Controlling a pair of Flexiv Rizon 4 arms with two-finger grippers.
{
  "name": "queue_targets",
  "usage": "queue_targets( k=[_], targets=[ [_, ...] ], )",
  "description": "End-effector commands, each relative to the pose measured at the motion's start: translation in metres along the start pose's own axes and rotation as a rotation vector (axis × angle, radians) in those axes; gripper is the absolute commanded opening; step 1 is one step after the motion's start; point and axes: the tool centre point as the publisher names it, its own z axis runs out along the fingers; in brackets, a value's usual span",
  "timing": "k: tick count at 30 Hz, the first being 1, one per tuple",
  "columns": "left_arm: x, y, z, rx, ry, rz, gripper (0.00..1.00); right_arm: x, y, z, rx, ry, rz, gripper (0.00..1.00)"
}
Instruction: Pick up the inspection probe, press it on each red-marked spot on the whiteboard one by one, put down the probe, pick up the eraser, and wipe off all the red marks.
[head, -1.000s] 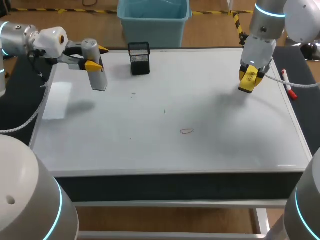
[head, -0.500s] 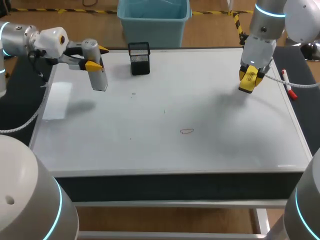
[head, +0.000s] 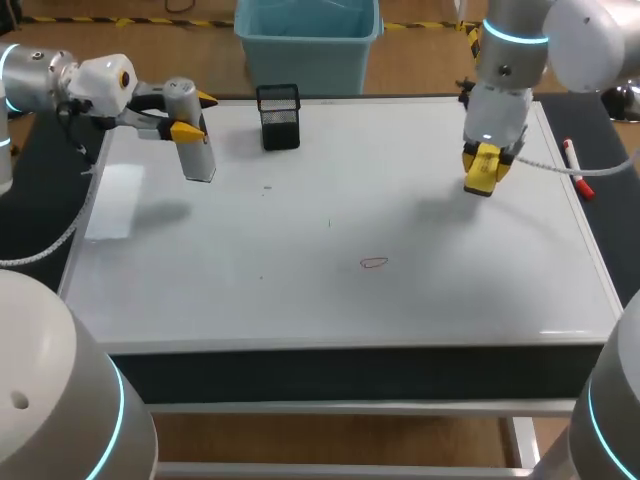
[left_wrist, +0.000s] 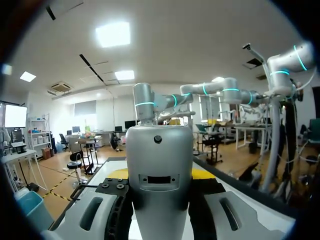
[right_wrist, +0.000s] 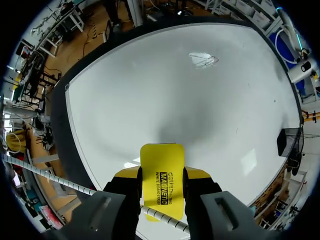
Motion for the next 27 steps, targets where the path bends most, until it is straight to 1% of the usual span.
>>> queue_targets(
  k=[1, 6, 9, 12, 14, 16, 21, 25, 27],
  targets=[
    [0.0, -0.001, 0.0, 0.0, 0.002, 0.001, 0.0, -0.001, 0.041, -0.008, 0.065, 0.001, -0.014, 0.0],
    [0.0, -0.001, 0.0, 0.0, 0.002, 0.001, 0.0, -0.011, 0.08, -0.005, 0.052, -0.028, -0.062, 0.0],
    [0.0, -0.001, 0.0, 0.0, 0.002, 0.001, 0.0, -0.024, 0.099, 0.0, 0.03, -0.043, -0.115, 0.0],
    [0.0, -0.001, 0.0, 0.0, 0.002, 0.001, 0.0, -0.037, 0.116, 0.004, 0.024, -0.029, -0.173, 0.0],
    [0.0, -0.001, 0.0, 0.0, 0.002, 0.001, 0.0, -0.046, 0.126, 0.008, 0.005, -0.003, -0.202, 0.0],
    [0.0, -0.001, 0.0, 0.0, 0.002, 0.001, 0.0, -0.054, 0.134, 0.011, 0.024, 0.031, -0.226, 0.0],
    [0.0, -0.001, 0.0, 0.0, 0.002, 0.001, 0.0, -0.073, 0.164, 0.016, 0.026, 0.021, -0.299, 0.0],
    [0.0, -0.001, 0.0, 0.0, 0.002, 0.001, 0.0, -0.089, 0.191, 0.026, 0.036, 0.016, -0.338, 0.0],
    [0.0, -0.001, 0.0, 0.0, 0.002, 0.001, 0.0, -0.096, 0.199, 0.031, 0.025, 0.007, -0.355, 0.0]
  ],
)
